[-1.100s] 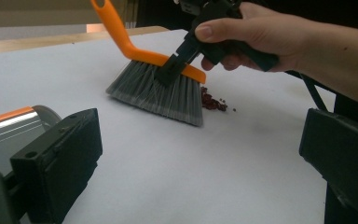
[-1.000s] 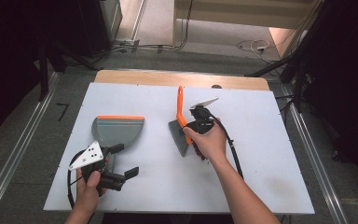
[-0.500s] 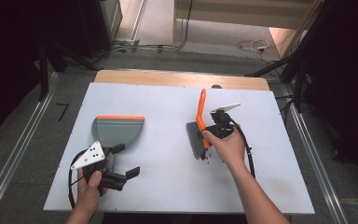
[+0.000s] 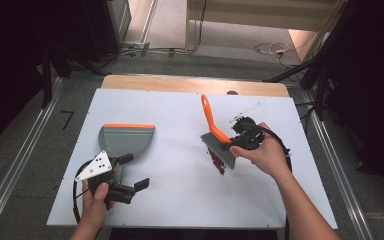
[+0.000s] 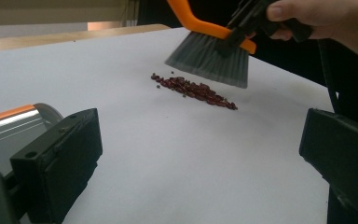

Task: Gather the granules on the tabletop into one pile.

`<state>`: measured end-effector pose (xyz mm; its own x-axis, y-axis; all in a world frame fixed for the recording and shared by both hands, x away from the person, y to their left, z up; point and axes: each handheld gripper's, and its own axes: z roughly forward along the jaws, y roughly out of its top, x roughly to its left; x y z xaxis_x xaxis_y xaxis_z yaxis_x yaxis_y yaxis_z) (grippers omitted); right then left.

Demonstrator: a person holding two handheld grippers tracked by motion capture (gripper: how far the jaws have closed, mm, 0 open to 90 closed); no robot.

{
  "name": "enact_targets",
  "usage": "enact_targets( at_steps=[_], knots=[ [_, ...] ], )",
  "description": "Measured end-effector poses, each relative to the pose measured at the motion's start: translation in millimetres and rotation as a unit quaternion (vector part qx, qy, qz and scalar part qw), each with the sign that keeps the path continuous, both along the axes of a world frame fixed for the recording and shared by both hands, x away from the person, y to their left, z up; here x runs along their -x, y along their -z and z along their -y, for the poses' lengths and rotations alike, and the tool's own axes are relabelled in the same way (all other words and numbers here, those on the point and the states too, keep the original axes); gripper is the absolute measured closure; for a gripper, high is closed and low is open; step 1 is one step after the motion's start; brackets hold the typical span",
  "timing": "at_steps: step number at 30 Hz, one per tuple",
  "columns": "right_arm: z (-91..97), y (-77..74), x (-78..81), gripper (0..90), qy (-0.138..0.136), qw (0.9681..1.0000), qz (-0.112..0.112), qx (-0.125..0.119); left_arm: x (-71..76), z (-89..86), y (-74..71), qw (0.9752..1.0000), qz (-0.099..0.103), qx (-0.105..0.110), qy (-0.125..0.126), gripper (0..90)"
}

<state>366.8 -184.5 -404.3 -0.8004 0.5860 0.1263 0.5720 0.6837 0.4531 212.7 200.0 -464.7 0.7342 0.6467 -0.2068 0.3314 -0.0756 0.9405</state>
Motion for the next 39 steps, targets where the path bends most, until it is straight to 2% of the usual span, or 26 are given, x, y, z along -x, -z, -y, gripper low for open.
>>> enact_targets(
  at_steps=[1,2,3,5,7,8,10,12,14,16,19,21,23,25,26,28,30,37,39],
  knots=[
    [0.2,-1.3,5.3,68.5,-0.029,0.9995,0.01,0.006,-0.1,0.5,0.1,1.0,0.0,0.001,0.0,0.2],
    [0.3,-2.0,10.4,68.4,-0.065,0.9976,0.023,0.014,-0.1,0.7,0.2,1.0,0.001,0.001,0.001,0.2],
    [0.1,-1.0,15.9,68.4,-0.101,0.9942,0.034,0.017,0.0,1.1,0.1,1.0,0.0,0.001,0.0,0.2],
    [-2.2,1.9,26.1,68.4,-0.142,0.9885,0.038,0.034,0.2,1.4,-0.1,1.0,0.001,0.0,0.0,0.2],
    [-5.4,7.3,33.4,68.4,-0.17,0.9827,0.049,0.054,0.3,1.5,-0.3,1.0,0.0,-0.002,0.0,0.2],
    [-6.8,9.5,36.7,68.4,-0.173,0.982,0.042,0.063,0.3,1.6,-0.3,1.0,0.0,-0.001,0.0,0.2],
    [-8.1,16.0,38.6,68.4,-0.193,0.9787,0.032,0.063,0.5,2.0,-0.2,1.0,0.0,0.0,0.0,0.2],
    [-8.0,24.0,34.1,68.4,-0.214,0.975,0.013,0.06,0.6,2.3,-0.1,1.0,0.0,-0.001,0.001,0.2],
    [-6.3,30.5,28.0,68.5,-0.212,0.9751,0.004,0.064,0.7,2.3,0.0,1.0,0.0,-0.001,0.001,0.2],
    [-3.3,32.0,18.9,68.5,-0.21,0.9767,-0.005,0.045,0.5,2.1,0.0,1.0,0.0,-0.002,0.001,0.2],
    [-2.9,34.1,5.8,68.5,-0.213,0.9763,-0.007,0.039,0.1,1.9,0.4,1.0,-0.001,-0.003,0.001,0.2],
    [-3.8,34.6,-2.4,68.4,-0.207,0.9776,-0.016,0.038,0.0,2.2,0.6,1.0,-0.001,-0.002,0.002,0.2],
    [-4.4,35.0,-11.5,68.4,-0.211,0.9769,-0.013,0.034,0.2,2.6,0.5,1.0,-0.001,-0.002,0.002,0.2],
    [-5.2,36.0,-18.7,68.4,-0.209,0.9773,-0.019,0.029,0.3,2.7,0.5,1.0,-0.001,-0.003,0.003,0.2],
    [-6.1,36.1,-21.2,68.4,-0.202,0.9786,-0.026,0.027,0.4,2.7,0.4,1.0,-0.001,-0.003,0.003,0.2],
    [-7.3,36.3,-27.2,68.4,-0.211,0.9768,-0.023,0.026,0.4,2.7,0.5,1.0,-0.001,-0.002,0.002,0.2],
    [-8.9,35.2,-30.9,68.4,-0.21,0.9771,-0.021,0.029,0.2,2.8,0.8,1.0,-0.001,-0.001,0.002,0.2],
    [-11.4,32.5,-44.6,68.4,-0.183,0.9824,-0.011,0.037,0.2,3.3,0.9,1.0,-0.002,-0.002,0.004,0.2],
    [-12.4,33.0,-48.7,68.4,-0.183,0.9825,-0.006,0.036,0.2,3.1,0.8,1.0,-0.002,-0.002,0.004,0.2]
  ],
)
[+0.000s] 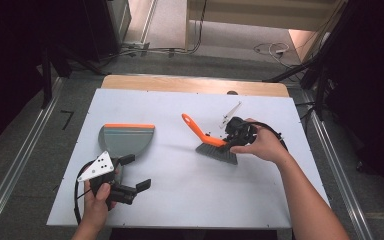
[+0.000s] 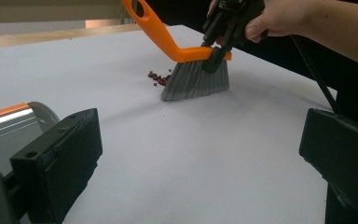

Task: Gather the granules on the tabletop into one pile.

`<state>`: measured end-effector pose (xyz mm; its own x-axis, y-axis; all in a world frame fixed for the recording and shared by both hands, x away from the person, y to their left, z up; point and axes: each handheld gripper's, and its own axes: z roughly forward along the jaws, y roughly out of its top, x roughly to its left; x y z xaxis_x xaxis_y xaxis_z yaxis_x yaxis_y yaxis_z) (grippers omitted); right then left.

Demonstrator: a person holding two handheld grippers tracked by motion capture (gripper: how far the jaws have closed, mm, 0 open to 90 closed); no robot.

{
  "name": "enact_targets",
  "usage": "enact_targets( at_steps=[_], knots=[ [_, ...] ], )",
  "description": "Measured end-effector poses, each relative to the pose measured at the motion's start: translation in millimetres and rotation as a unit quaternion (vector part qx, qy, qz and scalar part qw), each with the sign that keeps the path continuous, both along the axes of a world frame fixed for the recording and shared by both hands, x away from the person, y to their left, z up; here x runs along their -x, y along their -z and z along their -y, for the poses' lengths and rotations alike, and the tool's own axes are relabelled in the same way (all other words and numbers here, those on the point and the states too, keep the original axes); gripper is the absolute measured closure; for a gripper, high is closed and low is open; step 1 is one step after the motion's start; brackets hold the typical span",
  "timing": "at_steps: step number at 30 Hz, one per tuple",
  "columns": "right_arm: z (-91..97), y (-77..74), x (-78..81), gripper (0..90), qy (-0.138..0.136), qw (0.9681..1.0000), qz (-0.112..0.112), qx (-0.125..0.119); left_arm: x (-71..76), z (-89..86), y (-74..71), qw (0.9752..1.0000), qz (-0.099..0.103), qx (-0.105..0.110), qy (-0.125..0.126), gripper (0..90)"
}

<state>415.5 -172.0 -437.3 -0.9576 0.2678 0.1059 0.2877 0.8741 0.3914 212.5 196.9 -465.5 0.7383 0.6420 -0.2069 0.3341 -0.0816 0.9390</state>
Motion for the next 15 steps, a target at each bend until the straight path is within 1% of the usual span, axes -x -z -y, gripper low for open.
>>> enact_targets(
  at_steps=[2,3,4,5,6,7,8,9,10,12,14,15],
  knots=[
    [-1.2,-0.7,-1.9,68.4,0.007,1.0,0.0,0.003,0.0,-0.2,-0.1,1.0,0.0,0.0,0.0,0.2],
    [-1.9,-0.9,-3.4,68.4,0.002,1.0,0.001,0.004,0.0,-0.3,-0.1,1.0,0.0,0.0,0.0,0.2],
    [-3.1,-1.1,-3.9,68.4,0.007,1.0,0.002,0.005,0.0,-0.2,0.0,1.0,0.0,0.0,0.0,0.2],
    [-3.8,-1.8,-5.7,68.4,0.006,0.9999,0.008,0.007,0.1,-0.1,0.0,1.0,0.0,0.0,0.0,0.2],
    [-4.6,-2.8,-6.0,68.4,0.01,0.9998,0.007,0.013,0.0,-0.1,0.0,1.0,0.0,0.0,0.001,0.2],
    [-5.5,-2.7,-7.5,68.4,0.008,0.9998,0.012,0.011,0.0,-0.1,0.0,1.0,0.0,0.0,0.0,0.2],
    [-6.1,-3.6,-8.0,68.5,0.013,0.9998,0.01,0.014,0.0,0.0,0.0,1.0,0.0,0.0,0.0,0.2],
    [-6.3,-3.5,-9.9,68.4,0.013,0.9997,0.016,0.013,-0.1,0.0,0.1,1.0,0.0,0.0,0.0,0.2],
    [-7.0,-3.6,-10.3,68.4,0.018,0.9996,0.012,0.015,-0.2,0.0,0.2,1.0,0.0,0.0,0.0,0.2],
    [-7.7,-3.4,-12.1,68.4,0.017,0.9997,0.015,0.014,-0.3,-0.2,0.2,1.0,0.0,0.0,0.001,0.2],
    [-8.3,-4.3,-12.3,68.5,0.026,0.9993,0.019,0.017,-0.3,-0.3,0.2,1.0,0.0,0.001,0.0,0.2],
    [-8.4,-3.8,-13.3,68.4,0.022,0.9993,0.025,0.014,-0.4,-0.4,0.3,1.0,-0.001,0.001,0.0,0.2]
  ],
)
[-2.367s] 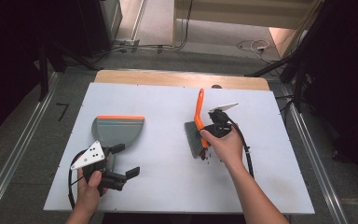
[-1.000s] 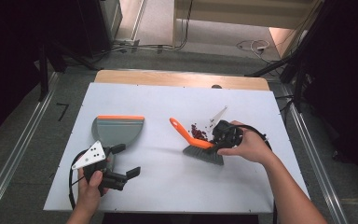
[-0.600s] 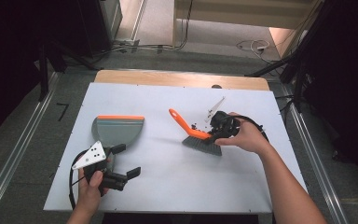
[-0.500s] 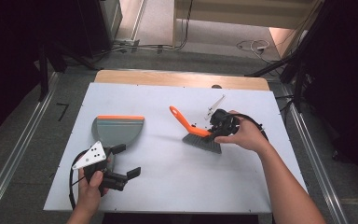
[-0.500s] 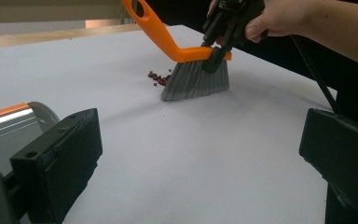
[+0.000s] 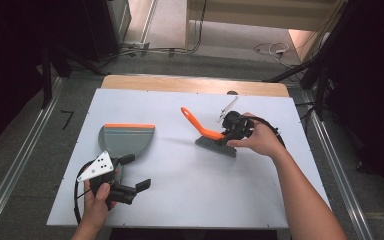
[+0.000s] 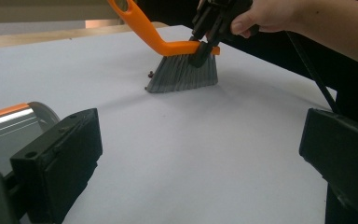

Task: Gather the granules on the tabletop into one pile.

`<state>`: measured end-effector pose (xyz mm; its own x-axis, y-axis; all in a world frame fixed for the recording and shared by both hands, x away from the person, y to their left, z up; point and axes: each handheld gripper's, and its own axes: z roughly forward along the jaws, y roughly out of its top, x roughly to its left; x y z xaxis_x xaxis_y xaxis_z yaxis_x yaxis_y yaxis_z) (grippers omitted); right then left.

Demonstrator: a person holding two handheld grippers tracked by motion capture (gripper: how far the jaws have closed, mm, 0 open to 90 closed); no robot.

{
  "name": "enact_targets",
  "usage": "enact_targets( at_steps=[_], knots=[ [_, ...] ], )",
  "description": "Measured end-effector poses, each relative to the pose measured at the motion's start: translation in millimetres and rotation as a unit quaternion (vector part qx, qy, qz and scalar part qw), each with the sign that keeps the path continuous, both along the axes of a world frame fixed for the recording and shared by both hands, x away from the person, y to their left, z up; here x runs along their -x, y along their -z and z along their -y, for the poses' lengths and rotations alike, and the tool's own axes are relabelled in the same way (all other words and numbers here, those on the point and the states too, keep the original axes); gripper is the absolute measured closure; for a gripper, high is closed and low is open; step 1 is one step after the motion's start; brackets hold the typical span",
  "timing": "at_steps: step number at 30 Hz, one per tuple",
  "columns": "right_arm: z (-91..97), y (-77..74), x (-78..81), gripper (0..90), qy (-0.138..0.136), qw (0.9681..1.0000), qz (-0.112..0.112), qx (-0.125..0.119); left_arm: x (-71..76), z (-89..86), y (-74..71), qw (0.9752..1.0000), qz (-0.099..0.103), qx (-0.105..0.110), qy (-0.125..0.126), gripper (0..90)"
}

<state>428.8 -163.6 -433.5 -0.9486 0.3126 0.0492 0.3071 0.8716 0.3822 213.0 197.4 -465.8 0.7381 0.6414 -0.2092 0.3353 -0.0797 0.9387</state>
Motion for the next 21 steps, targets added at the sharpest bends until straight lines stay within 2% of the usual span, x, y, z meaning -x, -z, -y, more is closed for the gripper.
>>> enact_targets(
  at_steps=[3,10,14,17,21],
  knots=[
    [0.8,-2.6,0.7,68.4,0.003,1.0,-0.003,0.002,0.0,0.1,0.0,1.0,0.0,0.0,0.001,0.2],
    [9.3,-20.3,5.7,68.4,0.01,0.9996,0.006,-0.025,-0.5,0.2,0.2,1.0,0.0,-0.002,0.0,0.2],
    [20.9,-31.4,6.2,68.4,0.044,0.9982,0.018,-0.038,-0.3,0.4,0.1,1.0,0.0,-0.003,0.0,0.2],
    [31.4,-35.6,4.9,68.4,0.083,0.9952,0.037,-0.039,-0.1,0.4,0.0,1.0,0.0,-0.001,0.0,0.2],
    [40.6,-30.8,4.8,68.4,0.154,0.9859,0.06,-0.026,-0.3,0.5,0.1,1.0,0.0,-0.002,0.0,0.2]
  ],
)
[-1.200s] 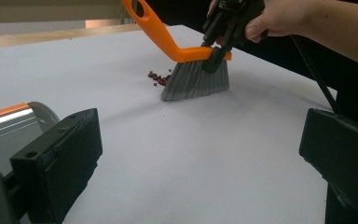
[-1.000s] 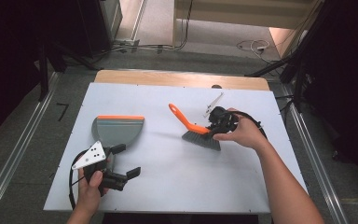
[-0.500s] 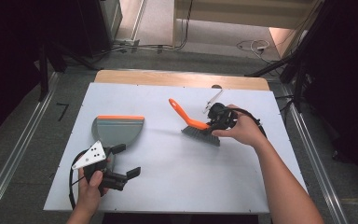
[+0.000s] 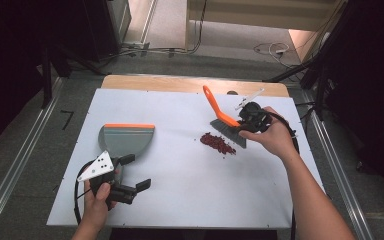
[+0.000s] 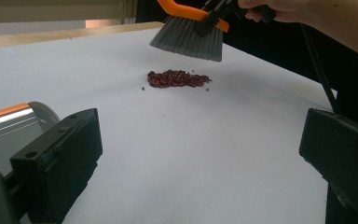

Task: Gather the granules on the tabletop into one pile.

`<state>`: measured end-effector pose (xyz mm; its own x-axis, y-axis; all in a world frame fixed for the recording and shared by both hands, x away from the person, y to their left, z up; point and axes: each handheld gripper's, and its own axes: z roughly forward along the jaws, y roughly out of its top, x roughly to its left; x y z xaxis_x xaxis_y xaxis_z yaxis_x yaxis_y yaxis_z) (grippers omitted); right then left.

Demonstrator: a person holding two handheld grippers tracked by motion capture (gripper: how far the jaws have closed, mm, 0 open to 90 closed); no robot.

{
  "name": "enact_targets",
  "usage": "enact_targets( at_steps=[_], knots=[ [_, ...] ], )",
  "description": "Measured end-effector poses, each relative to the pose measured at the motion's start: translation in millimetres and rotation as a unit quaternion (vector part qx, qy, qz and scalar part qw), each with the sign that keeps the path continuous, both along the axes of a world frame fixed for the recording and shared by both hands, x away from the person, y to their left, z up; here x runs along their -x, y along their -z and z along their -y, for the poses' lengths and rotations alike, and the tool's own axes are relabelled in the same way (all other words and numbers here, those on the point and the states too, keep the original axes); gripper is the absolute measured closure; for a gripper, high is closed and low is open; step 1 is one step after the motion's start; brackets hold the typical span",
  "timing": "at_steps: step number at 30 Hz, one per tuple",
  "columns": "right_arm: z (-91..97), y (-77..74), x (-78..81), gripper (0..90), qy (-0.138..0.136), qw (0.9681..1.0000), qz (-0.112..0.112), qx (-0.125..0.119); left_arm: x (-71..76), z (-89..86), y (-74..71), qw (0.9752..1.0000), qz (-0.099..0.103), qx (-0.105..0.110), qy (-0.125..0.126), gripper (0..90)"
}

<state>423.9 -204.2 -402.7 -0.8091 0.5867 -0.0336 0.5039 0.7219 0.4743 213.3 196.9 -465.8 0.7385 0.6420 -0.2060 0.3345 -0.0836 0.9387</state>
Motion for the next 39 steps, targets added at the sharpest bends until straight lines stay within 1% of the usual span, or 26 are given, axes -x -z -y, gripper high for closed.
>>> enact_targets(
  at_steps=[1,2,3,4,6,8,9,11,15,17,19,22,23,24,25,26,27,29,30,32,33,34,35,36,38,39],
  knots=[
    [1.8,3.7,-0.7,68.4,0.024,0.9996,0.007,0.01,0.0,0.0,0.0,1.0,0.0,0.0,0.001,0.2],
    [2.7,6.0,-0.6,68.4,0.04,0.999,0.011,0.014,0.1,0.2,0.0,1.0,0.0,0.0,0.001,0.2],
    [4.7,9.6,-0.2,68.4,0.06,0.9978,0.02,0.022,0.2,0.3,0.0,1.0,0.0,0.0,0.0,0.2],
    [6.2,12.9,0.2,68.4,0.075,0.9965,0.026,0.024,0.3,0.4,0.0,1.0,0.0,0.001,0.0,0.2],
    [7.4,19.8,0.9,68.4,0.096,0.9939,0.041,0.035,0.3,0.2,0.0,1.0,0.0,0.0,0.001,0.2],
    [4.5,27.4,3.1,68.4,0.108,0.9916,0.047,0.052,-0.1,0.3,0.1,1.0,0.0,-0.001,0.001,0.2],
    [2.0,30.7,4.4,68.4,0.109,0.9912,0.047,0.059,-0.1,0.4,0.2,1.0,0.0,-0.001,0.001,0.2],
    [-3.6,34.3,7.9,68.4,0.104,0.9919,0.047,0.056,-0.1,0.7,0.3,1.0,-0.001,-0.001,0.001,0.2],
    [-17.1,35.2,15.8,68.5,0.08,0.9932,0.053,0.066,0.0,0.4,0.1,1.0,0.0,-0.001,0.001,0.2],
    [-21.4,34.4,18.6,68.5,0.073,0.9944,0.046,0.062,0.1,0.4,0.1,1.0,0.0,0.0,0.001,0.2],
    [-23.0,32.7,19.7,68.4,0.059,0.9967,0.033,0.046,0.4,0.6,-0.1,1.0,0.0,0.0,0.001,0.2],
    [-24.4,27.5,21.5,68.5,0.061,0.9958,0.049,0.048,0.5,0.7,-0.1,1.0,0.0,0.0,0.001,0.2],
    [-23.6,24.2,21.6,68.4,0.059,0.996,0.051,0.043,0.5,0.5,-0.1,1.0,0.0,0.0,0.0,0.2],
    [-23.5,20.8,22.5,68.4,0.056,0.9966,0.053,0.032,0.4,0.5,-0.1,1.0,0.0,0.001,0.001,0.2],
    [-23.1,17.4,22.8,68.4,0.04,0.9974,0.054,0.026,0.3,0.3,-0.1,1.0,0.0,0.001,0.001,0.2],
    [-24.0,14.4,23.7,68.4,0.03,0.9982,0.049,0.02,0.2,0.3,-0.1,1.0,0.0,0.001,0.001,0.2],
    [-25.4,11.3,25.4,68.4,0.017,0.9987,0.043,0.022,0.3,0.3,-0.1,1.0,0.0,0.001,0.0,0.2],
    [-26.9,7.0,28.7,68.4,-0.024,0.9984,0.04,0.032,0.4,0.2,-0.2,1.0,0.0,0.001,0.0,0.2],
    [-26.9,5.9,30.7,68.4,-0.048,0.9976,0.038,0.032,0.5,-0.1,-0.3,1.0,0.0,0.0,0.0,0.2],
    [-25.4,6.6,34.1,68.4,-0.093,0.9953,0.02,0.02,0.6,-0.6,-0.4,1.0,0.0,0.001,0.0,0.2],
    [-23.9,8.7,37.2,68.4,-0.127,0.9918,0.007,0.017,0.6,-0.8,-0.5,1.0,0.001,0.001,0.0,0.2],
    [-22.5,11.2,39.6,68.4,-0.148,0.9888,-0.001,0.02,0.7,-0.9,-0.6,1.0,0.001,0.001,0.0,0.2],
    [-21.6,14.3,42.1,68.4,-0.161,0.9865,-0.015,0.026,0.7,-0.7,-0.5,1.0,0.001,0.001,0.0,0.2],
    [-21.1,17.3,44.3,68.4,-0.167,0.985,-0.025,0.035,0.6,-0.4,-0.4,1.0,0.0,0.001,0.0,0.2],
    [-20.6,23.5,45.5,68.4,-0.172,0.9832,-0.027,0.055,0.4,0.5,-0.2,1.0,0.0,0.001,0.0,0.2],
    [-20.2,26.6,44.5,68.4,-0.171,0.9833,-0.025,0.057,0.3,1.0,-0.1,1.0,0.0,0.0,0.001,0.2]
  ],
)
